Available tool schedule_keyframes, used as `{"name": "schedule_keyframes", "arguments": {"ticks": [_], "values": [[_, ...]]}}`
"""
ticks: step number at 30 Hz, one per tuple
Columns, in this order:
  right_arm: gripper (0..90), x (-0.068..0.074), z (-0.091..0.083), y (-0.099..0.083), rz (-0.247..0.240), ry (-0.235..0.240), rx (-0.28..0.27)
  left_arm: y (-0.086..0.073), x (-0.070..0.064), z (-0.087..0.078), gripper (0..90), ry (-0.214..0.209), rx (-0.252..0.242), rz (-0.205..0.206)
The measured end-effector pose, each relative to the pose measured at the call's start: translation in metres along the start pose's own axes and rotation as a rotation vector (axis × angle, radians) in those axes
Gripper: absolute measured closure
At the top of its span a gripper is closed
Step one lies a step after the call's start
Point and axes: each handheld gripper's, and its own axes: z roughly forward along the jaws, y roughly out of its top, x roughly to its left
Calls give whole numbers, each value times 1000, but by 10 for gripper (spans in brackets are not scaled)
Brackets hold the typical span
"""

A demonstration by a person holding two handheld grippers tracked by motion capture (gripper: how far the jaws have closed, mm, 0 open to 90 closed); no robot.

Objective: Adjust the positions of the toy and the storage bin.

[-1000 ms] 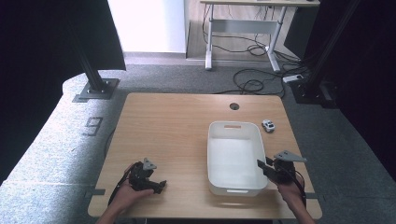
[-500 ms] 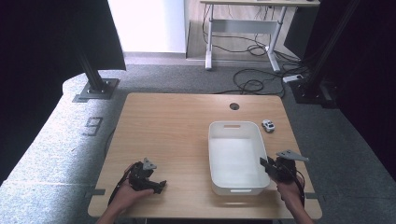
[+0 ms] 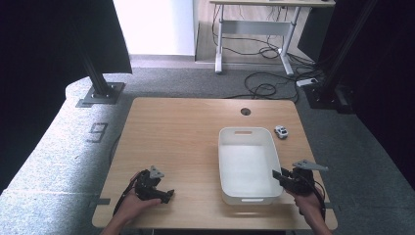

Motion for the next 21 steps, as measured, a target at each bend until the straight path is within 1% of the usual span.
{"name": "schedule_keyframes", "arguments": {"ticks": [1, 3, 8, 12, 21], "values": [[632, 2, 0, -1, -6, -8, 2, 0, 0, 0, 60, 0, 0, 1], [633, 4, 0, -2, 4, 0, 2, 0, 0, 0, 58, -2, 0, -1], [631, 9, 0, -1, 0, -2, 14, 0, 0, 0, 58, 1, 0, 3], [615, 16, 0, -1, -19, 24, 22, 0, 0, 0, 58, 1, 1, 3], [609, 21, 3, 0, -28, 30, 21, 0, 0, 0, 57, -1, 1, 2]]}}
